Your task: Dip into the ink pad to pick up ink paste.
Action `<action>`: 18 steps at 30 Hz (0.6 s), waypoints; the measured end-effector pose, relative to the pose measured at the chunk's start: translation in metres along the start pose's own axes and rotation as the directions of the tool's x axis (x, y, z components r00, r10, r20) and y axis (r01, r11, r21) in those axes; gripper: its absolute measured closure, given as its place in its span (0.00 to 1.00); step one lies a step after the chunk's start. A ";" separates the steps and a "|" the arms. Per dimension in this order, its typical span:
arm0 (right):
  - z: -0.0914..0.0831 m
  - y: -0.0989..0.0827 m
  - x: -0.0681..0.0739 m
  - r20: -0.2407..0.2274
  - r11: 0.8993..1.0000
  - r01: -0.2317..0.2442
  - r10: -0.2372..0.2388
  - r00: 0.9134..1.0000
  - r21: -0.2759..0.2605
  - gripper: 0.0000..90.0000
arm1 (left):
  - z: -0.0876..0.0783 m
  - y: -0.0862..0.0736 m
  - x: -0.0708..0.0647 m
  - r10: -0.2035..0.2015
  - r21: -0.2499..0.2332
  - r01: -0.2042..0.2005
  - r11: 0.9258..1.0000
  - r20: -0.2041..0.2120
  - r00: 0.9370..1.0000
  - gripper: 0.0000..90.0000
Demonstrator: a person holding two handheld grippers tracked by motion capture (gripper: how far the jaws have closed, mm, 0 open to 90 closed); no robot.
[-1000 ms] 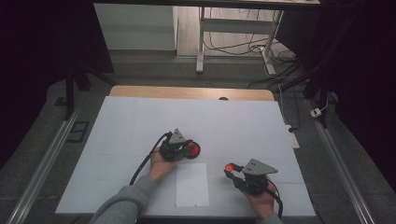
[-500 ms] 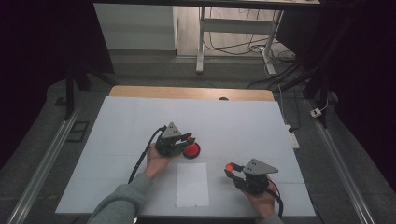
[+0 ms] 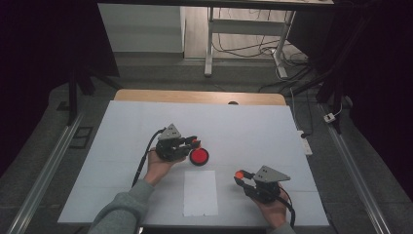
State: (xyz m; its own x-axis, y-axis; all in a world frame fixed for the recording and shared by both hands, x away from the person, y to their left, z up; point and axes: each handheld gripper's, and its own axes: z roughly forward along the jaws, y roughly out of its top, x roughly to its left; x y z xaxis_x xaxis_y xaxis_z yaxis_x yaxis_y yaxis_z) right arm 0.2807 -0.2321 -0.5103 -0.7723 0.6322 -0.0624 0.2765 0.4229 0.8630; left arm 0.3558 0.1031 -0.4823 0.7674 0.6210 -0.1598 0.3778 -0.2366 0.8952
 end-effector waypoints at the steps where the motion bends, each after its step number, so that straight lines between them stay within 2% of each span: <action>1: 0.000 0.000 0.000 0.000 1.000 0.000 0.000 1.000 -0.001 0.72 | -0.001 0.000 0.001 0.000 0.003 0.000 1.000 0.001 1.000 0.81; 9: 0.000 0.000 0.000 0.003 1.000 0.005 -0.005 1.000 0.003 0.72 | -0.009 0.001 0.003 -0.017 0.009 0.017 1.000 0.022 1.000 0.81; 18: 0.001 0.000 0.000 0.002 1.000 0.006 -0.006 1.000 0.009 0.72 | -0.016 0.004 0.000 0.007 0.016 -0.008 1.000 0.024 1.000 0.81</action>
State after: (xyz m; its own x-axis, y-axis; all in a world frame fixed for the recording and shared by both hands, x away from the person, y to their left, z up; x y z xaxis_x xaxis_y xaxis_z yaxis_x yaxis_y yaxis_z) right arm 0.2812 -0.2314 -0.5107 -0.7728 0.6310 -0.0688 0.2769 0.4327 0.8580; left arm 0.3489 0.1140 -0.4725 0.7822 0.6013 -0.1632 0.3803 -0.2533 0.8895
